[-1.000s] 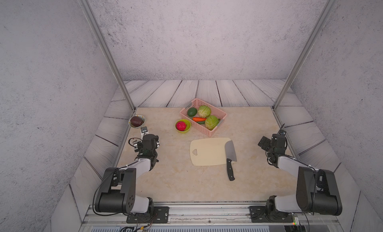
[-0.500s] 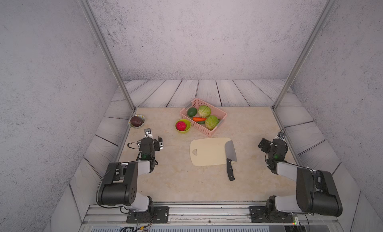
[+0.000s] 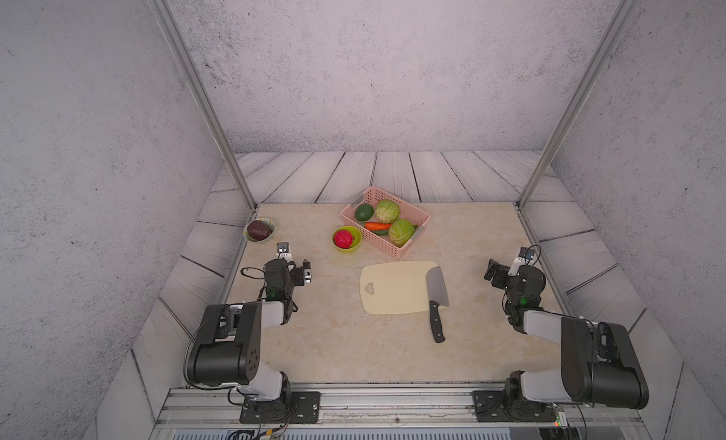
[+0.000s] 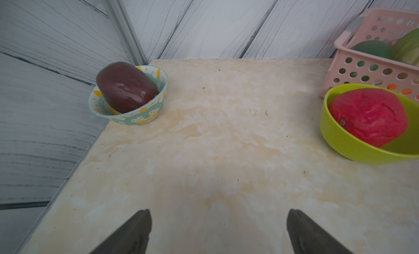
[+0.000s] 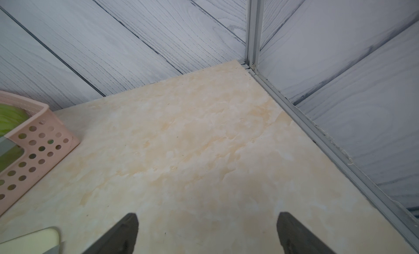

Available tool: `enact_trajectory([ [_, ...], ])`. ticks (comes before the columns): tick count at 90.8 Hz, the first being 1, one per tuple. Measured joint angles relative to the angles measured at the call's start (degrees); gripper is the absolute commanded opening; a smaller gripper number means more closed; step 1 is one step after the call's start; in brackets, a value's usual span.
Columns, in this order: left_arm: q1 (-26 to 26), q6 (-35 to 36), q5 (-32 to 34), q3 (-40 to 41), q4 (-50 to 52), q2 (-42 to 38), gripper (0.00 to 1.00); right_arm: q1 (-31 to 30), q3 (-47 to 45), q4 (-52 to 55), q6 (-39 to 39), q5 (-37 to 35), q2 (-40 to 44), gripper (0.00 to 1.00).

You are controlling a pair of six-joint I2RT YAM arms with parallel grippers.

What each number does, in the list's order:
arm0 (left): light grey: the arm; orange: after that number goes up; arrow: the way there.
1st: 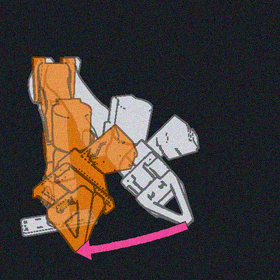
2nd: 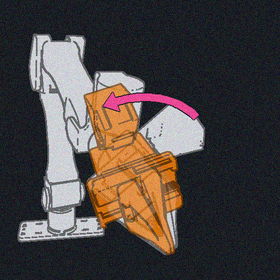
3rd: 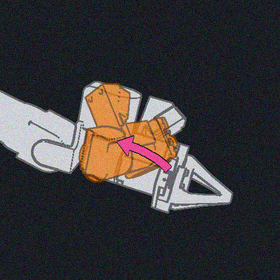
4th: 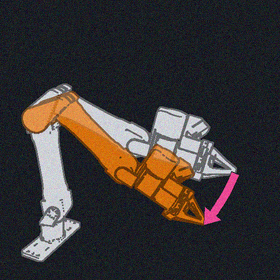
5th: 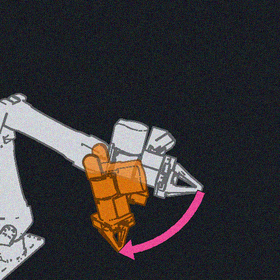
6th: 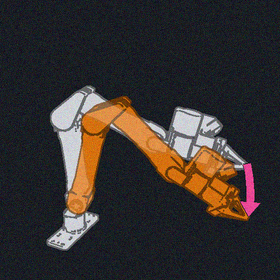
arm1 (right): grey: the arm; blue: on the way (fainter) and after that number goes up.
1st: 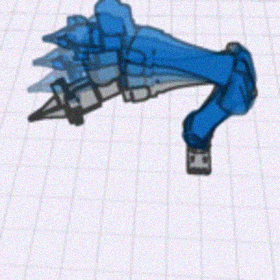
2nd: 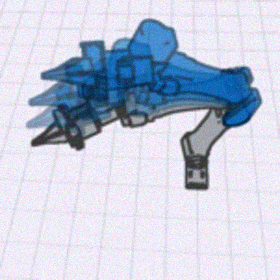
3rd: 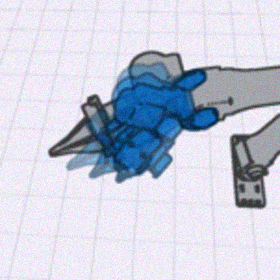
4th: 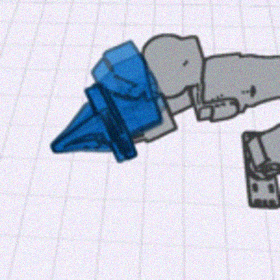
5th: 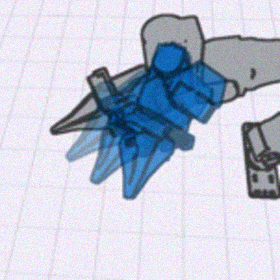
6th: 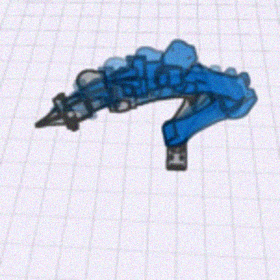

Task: Align the knife with the edge of the cutting board
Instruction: Reset both arms

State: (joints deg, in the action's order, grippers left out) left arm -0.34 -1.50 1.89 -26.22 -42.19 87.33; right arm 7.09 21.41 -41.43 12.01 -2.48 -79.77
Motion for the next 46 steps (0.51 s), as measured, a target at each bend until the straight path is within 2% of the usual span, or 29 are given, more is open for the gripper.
enact_trajectory([
  [25, 0.0, 0.0, -0.2, 0.0, 0.0, 0.0, 0.98, -0.3, 1.1, 0.6, -1.5, 2.1, -1.1, 0.99],
  [37, 0.0, 0.0, -0.2, 0.0, 0.0, 0.0, 0.98, -2.3, 6.4, 4.8, -3.5, 1.9, -4.2, 0.99],
  [46, 0.0, 0.0, -0.2, 0.0, 0.0, 0.0, 0.98, -4.5, 7.3, 2.7, -5.2, 1.7, -6.2, 0.99],
])
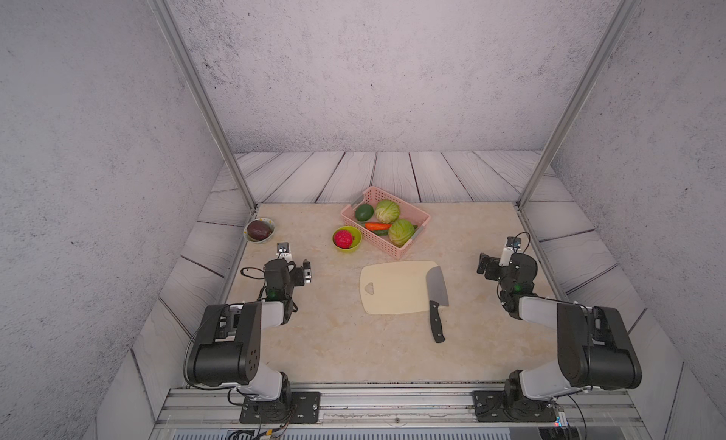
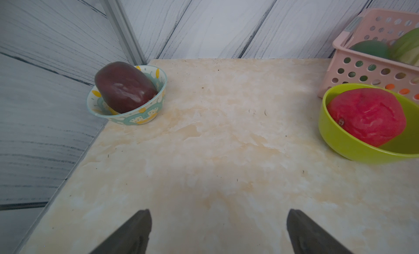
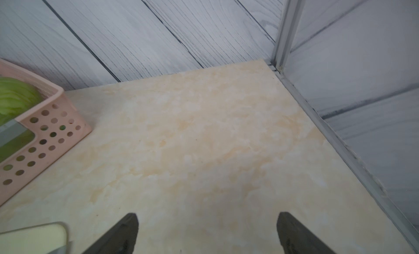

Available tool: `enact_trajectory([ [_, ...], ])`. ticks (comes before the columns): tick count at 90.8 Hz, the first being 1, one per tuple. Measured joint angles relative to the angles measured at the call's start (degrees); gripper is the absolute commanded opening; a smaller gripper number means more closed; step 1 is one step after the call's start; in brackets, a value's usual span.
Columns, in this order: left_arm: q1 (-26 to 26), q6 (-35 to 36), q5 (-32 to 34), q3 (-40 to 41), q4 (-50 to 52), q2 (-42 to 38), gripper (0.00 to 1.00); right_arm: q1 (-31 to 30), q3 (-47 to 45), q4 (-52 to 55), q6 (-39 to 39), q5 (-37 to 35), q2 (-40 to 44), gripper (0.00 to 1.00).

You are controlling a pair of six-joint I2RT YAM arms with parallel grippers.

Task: Align the knife with the edge of the cutting board
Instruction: Reset both arms

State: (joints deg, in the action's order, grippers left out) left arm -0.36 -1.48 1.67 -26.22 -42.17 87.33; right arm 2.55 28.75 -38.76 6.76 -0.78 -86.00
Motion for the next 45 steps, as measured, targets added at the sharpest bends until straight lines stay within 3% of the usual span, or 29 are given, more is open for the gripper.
enact_trajectory([
  [10, 0.0, 0.0, 0.0, 0.0, 0.0, 0.0, 0.98, -1.2, -3.2, -4.0, -1.1, -0.3, -1.6, 0.99],
  [45, 0.0, 0.0, 0.0, -0.1, 0.2, 0.0, 0.98, -1.3, -3.9, -3.5, -1.5, -1.9, -2.3, 0.99],
])
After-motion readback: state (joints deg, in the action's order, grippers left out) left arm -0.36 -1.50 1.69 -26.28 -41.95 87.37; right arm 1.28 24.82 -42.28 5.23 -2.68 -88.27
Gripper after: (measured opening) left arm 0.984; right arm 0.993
